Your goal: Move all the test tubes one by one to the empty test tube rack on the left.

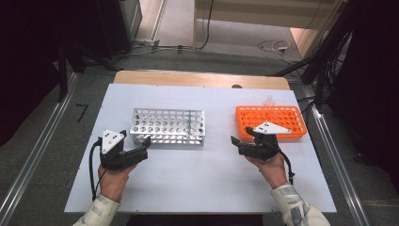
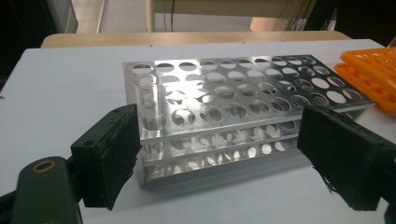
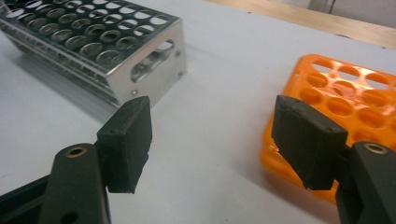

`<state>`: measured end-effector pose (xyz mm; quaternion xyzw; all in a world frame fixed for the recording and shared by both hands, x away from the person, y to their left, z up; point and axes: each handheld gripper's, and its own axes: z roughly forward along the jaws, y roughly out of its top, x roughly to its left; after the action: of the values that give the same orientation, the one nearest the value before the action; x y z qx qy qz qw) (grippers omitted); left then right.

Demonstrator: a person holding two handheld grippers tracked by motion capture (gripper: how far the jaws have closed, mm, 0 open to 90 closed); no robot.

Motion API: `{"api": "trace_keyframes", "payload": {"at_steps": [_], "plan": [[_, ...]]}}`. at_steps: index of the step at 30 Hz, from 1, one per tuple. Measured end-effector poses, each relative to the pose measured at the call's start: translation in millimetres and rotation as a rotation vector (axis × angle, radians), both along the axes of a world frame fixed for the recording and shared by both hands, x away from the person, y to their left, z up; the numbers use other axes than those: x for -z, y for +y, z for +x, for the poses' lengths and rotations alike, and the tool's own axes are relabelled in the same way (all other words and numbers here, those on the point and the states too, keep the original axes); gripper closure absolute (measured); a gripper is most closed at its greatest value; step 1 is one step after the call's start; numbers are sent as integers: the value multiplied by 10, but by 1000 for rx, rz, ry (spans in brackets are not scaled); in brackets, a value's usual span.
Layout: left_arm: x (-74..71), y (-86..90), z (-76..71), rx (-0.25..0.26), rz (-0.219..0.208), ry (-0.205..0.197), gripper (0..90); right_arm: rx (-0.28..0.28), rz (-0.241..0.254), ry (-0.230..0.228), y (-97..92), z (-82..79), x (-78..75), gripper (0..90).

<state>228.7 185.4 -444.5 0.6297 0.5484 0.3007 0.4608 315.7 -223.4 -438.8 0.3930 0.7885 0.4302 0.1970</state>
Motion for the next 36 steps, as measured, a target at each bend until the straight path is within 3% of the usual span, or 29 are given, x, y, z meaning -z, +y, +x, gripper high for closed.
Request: {"api": "trace_keyframes", "payload": {"at_steps": [19,28,36], "plan": [[36,-71,-7,23,21,1,131,230,-26,-25,-667,186,74,291],[41,-89,-6,30,25,2,131,322,-17,-18,-801,375,164,312],[53,-97,-4,31,27,6,131,352,-12,-16,-827,568,251,430]]}}
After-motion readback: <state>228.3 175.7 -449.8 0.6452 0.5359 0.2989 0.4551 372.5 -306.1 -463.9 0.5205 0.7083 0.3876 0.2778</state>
